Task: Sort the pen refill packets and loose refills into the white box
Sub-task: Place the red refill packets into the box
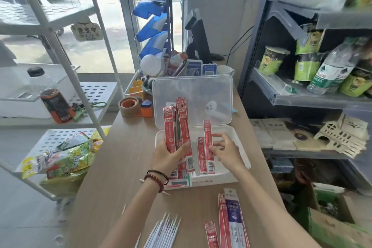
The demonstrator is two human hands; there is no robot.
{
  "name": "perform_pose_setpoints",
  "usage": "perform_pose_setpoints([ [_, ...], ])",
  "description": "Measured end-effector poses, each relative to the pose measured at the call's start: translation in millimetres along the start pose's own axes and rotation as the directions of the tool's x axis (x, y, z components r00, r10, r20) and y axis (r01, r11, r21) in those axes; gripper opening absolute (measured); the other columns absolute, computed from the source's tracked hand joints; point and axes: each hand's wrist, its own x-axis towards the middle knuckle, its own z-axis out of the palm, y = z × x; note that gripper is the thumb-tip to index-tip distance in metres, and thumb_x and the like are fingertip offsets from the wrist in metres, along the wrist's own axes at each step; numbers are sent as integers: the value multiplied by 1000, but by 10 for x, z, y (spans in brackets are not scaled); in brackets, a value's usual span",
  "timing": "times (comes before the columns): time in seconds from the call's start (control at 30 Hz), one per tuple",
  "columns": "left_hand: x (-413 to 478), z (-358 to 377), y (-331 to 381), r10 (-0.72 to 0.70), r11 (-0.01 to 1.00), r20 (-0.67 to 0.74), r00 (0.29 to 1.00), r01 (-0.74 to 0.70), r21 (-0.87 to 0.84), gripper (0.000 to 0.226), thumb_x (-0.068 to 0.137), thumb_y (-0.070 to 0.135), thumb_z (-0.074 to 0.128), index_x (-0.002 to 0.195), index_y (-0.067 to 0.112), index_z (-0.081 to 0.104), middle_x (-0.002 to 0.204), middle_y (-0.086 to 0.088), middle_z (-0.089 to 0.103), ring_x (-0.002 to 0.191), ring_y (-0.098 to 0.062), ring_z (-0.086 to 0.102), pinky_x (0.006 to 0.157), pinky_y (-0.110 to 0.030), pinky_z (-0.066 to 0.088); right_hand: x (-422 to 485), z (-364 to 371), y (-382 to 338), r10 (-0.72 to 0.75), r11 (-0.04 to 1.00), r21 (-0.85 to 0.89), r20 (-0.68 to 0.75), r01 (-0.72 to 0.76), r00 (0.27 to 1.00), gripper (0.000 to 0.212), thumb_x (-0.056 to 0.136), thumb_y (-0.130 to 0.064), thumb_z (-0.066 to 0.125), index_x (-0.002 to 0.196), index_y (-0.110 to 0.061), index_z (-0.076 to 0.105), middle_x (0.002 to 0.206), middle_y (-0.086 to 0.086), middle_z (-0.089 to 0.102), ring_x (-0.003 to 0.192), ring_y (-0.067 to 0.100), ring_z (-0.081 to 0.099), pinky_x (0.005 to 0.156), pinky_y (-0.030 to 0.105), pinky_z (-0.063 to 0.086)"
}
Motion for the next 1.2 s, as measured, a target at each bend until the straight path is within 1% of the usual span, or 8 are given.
perform_pose_setpoints([
  [0.13,114,43,-32,39,999,17,999,-39,5,23,81,23,71,91,29,51,88,7,65,71,3,62,51,-7,48,122,137,124,63,985,-166,58,-53,996,27,93,-9,61,118,-19,57,102,2,66,77,6,63,51,8,43],
  [0.3,219,111,-150,43,999,70,997,-45,23,30,79,22,72,104,16,56,91,1,67,70,3,66,55,-11,51,181,227,318,92,945,-321,69,-65,993,27,91,-15,66,117,-13,68,103,4,72,86,13,69,84,29,57],
  [0.53,294,114,-314,13,1000,9,1000,-13,-20,28,79,21,73,103,16,59,92,1,68,72,0,66,54,-8,49,217,285,366,97,922,-381,36,-76,995,22,91,-19,66,113,-19,69,98,-1,72,82,11,68,84,33,57],
  [0.67,350,151,-404,30,1000,64,997,-31,4,29,75,26,75,100,21,59,93,1,70,77,-2,68,62,-14,53,253,299,391,125,872,-483,64,-79,990,24,91,-25,64,115,-27,66,106,-5,70,91,13,66,84,35,56],
  [0.83,328,212,-444,22,1000,125,992,-20,-21,36,74,23,77,106,16,60,93,2,71,78,-1,69,63,-13,53,230,257,292,-23,936,-353,-74,-4,997,29,97,-49,47,110,-31,66,109,-13,66,91,6,62,77,27,53],
  [0.93,340,209,-477,21,999,99,995,-17,-46,38,73,23,78,105,15,60,93,1,71,78,-4,69,64,-16,54,120,213,146,-96,984,-151,-28,91,995,46,90,-66,42,108,-33,66,98,-17,69,85,4,65,75,25,53],
  [1.07,369,207,-533,15,1000,124,992,-11,-29,49,67,29,82,109,20,60,96,1,72,86,-11,70,74,-27,58,61,192,103,-138,988,69,17,136,990,49,72,-73,57,90,-29,70,80,-9,73,75,10,68,78,37,58],
  [1.2,366,222,-540,-14,1000,200,980,14,-2,48,66,36,81,108,26,61,94,4,73,85,-11,71,77,-31,58,54,208,125,-150,988,40,-12,150,989,42,71,-67,67,90,-30,69,81,-9,73,77,7,69,75,35,60],
])
